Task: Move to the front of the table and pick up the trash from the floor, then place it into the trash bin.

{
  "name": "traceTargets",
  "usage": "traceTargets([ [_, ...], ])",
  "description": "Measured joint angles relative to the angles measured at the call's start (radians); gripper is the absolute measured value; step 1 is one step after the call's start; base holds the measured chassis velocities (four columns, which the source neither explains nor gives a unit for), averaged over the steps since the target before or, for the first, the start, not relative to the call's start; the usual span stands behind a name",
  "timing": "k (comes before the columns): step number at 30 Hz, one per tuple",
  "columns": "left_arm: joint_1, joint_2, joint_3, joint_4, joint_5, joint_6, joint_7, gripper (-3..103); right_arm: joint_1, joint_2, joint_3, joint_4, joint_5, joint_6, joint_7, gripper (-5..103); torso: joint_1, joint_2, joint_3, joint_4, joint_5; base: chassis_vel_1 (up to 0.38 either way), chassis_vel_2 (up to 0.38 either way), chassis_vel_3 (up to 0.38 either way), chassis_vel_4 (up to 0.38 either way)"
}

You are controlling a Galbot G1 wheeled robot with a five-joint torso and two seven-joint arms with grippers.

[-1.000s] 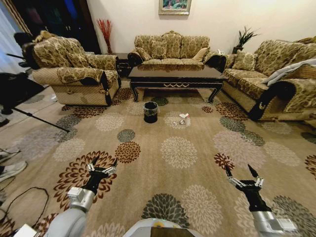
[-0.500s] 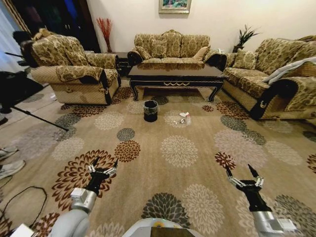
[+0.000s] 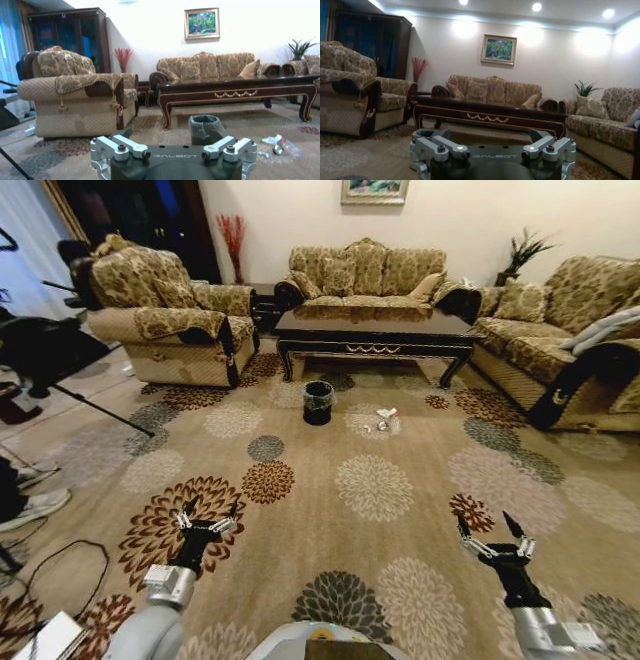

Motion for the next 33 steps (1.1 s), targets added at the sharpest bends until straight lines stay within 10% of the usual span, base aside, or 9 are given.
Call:
traceTargets([
  [9,0.029,0.009,0.008,-0.048,0.01,0.135,-0.069,100,0.008,-0.003,-0.003,0.003,0.0,-0.007,0.003,100,-0.007,-0.018,-0.011,-0.0001,0.0002,0.0,0.0,0.0,0.0],
  [33,0.022,0.011,-0.01,-0.032,-0.02,0.125,-0.014,100,0.006,0.008,-0.009,-0.007,-0.002,-0.003,0.004,100,-0.042,-0.114,-0.072,0.0,0.0002,0.0,0.0,0.0,0.0],
])
